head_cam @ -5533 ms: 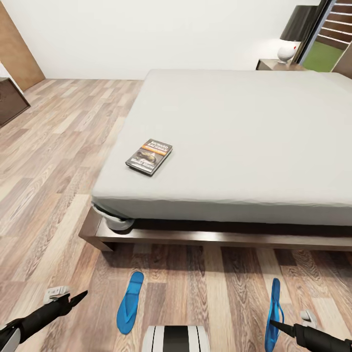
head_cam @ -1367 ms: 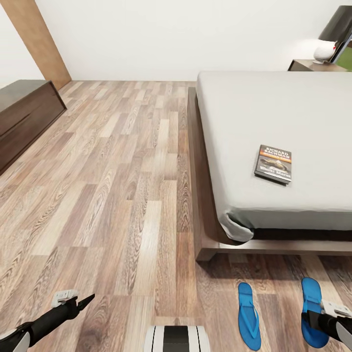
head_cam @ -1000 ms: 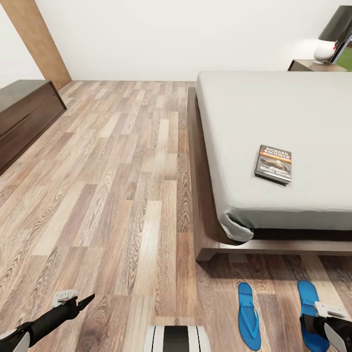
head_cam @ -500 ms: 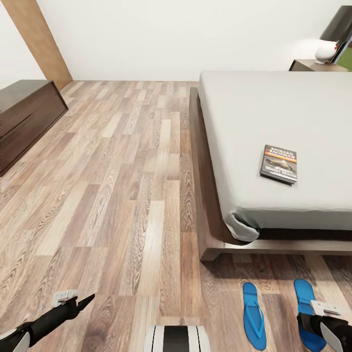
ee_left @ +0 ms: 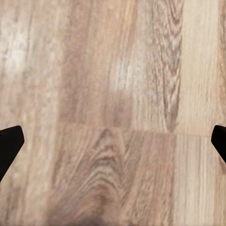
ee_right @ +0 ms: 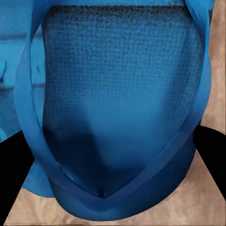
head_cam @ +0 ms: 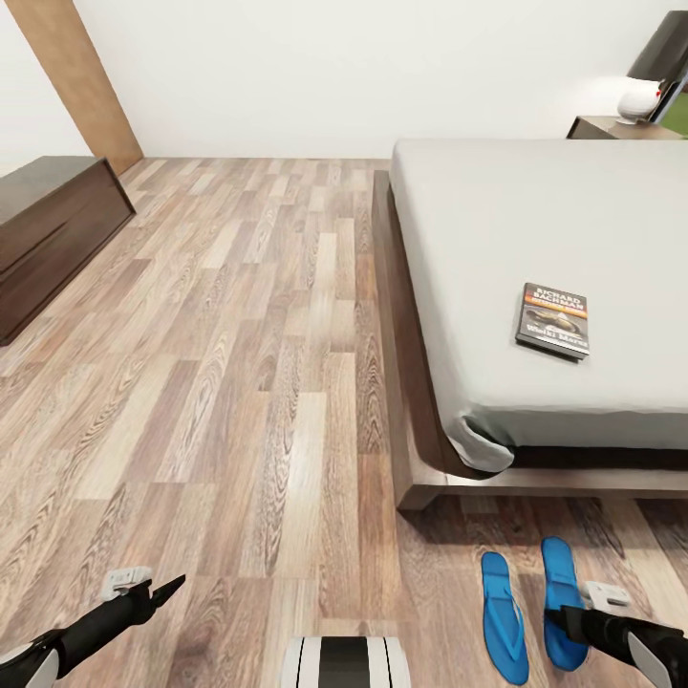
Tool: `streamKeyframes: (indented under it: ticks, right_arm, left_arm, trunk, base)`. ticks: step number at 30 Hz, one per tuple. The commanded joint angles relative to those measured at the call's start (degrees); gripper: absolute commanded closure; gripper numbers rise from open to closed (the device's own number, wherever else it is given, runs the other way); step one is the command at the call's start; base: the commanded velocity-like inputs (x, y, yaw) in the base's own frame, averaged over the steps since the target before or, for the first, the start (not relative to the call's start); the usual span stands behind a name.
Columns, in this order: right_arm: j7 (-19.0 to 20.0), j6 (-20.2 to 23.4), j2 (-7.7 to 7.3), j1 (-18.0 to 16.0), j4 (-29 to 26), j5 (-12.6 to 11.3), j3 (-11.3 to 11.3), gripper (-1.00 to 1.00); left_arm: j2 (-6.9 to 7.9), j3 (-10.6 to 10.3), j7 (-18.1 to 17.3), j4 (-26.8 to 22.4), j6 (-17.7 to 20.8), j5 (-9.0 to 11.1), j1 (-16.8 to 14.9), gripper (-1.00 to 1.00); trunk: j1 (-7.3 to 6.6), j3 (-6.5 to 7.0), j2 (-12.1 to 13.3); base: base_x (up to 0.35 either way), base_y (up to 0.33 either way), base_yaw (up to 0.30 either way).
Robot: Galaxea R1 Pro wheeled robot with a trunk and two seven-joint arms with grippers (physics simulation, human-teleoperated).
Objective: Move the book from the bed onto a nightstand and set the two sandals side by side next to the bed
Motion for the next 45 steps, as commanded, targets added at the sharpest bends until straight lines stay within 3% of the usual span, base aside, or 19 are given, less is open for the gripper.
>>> streamKeyframes:
  ticks: [1, 35, 40, 45]
  right_arm:
    - [1.16, 0.29, -0.05, -0.01, -0.01, -0.57, 0.35, 1.00]
    - [1.51, 0.45, -0.05, -0.01, 0.30, -0.50, 0.22, 1.00]
    - [-3.29, 0.74, -0.05, -0.01, 0.18, -0.50, 0.28, 1.00]
    - [-3.94, 0.73, -0.05, -0.01, 0.15, -0.50, 0.31, 1.00]
  left_arm:
    - [0.00, 0.16, -0.24, 0.08, -0.18, -0.01, -0.04, -1.00]
    - [-0.07, 0.16, -0.15, 0.08, -0.18, 0.07, -0.04, -1.00]
    - [-0.06, 0.16, -0.22, 0.08, -0.18, 0.01, -0.04, -1.00]
    - [-0.05, 0.16, -0.19, 0.08, -0.18, 0.01, -0.04, -1.00]
  trunk:
    - [-0.01, -0.04, -0.01]
    - [-0.01, -0.04, -0.01]
    - [-0.01, -0.04, -0.01]
    - [-0.01, -0.04, -0.01]
  base:
    - [0.000, 0.000, 0.000]
    - [0.000, 0.000, 0.000]
    - [0.000, 0.000, 0.000]
    - [0.000, 0.000, 0.000]
